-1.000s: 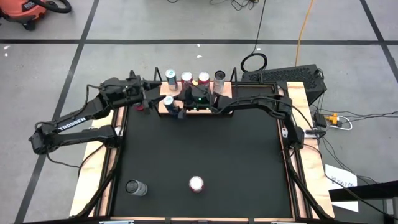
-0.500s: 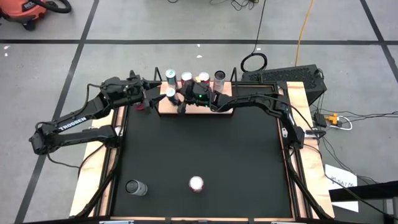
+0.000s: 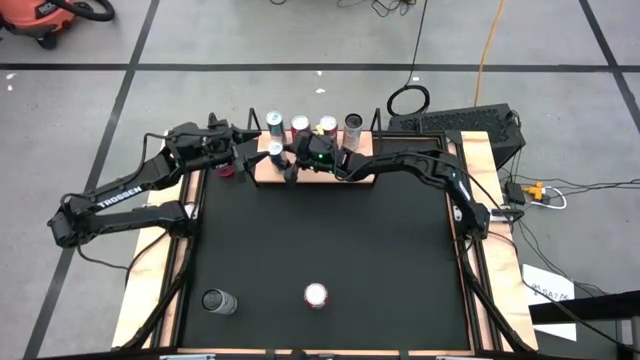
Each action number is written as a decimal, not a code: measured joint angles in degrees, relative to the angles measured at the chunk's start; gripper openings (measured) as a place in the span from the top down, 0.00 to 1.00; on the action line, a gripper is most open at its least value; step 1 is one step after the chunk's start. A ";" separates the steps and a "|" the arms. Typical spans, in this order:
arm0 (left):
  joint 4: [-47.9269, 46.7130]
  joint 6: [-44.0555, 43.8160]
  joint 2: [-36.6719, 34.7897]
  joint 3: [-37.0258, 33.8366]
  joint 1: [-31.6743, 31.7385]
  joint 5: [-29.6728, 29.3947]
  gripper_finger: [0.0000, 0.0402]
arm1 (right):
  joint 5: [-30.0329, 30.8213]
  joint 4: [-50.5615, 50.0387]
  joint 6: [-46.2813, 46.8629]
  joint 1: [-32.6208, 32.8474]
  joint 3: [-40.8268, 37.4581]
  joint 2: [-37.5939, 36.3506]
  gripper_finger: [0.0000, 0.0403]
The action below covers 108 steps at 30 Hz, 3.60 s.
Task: Place canned beverage on shelf
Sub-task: Put the blue soda can on the shelf aligned with the other blue soda can on the shelf, then put the red-black soda can on the shelf aligned with the other red-black soda can on the shelf
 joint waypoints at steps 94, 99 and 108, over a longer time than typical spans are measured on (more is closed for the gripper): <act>-8.37 11.58 24.72 5.53 7.35 -8.26 0.43 | 9.16 -47.05 4.81 -0.26 0.00 -39.94 0.21; -8.37 11.52 24.72 5.53 7.35 -8.26 0.39 | 9.18 -47.07 5.26 -0.26 0.00 -39.94 0.21; -10.96 11.26 23.25 7.85 7.39 -8.34 0.16 | 8.90 -46.94 7.49 -0.25 0.00 -39.94 0.21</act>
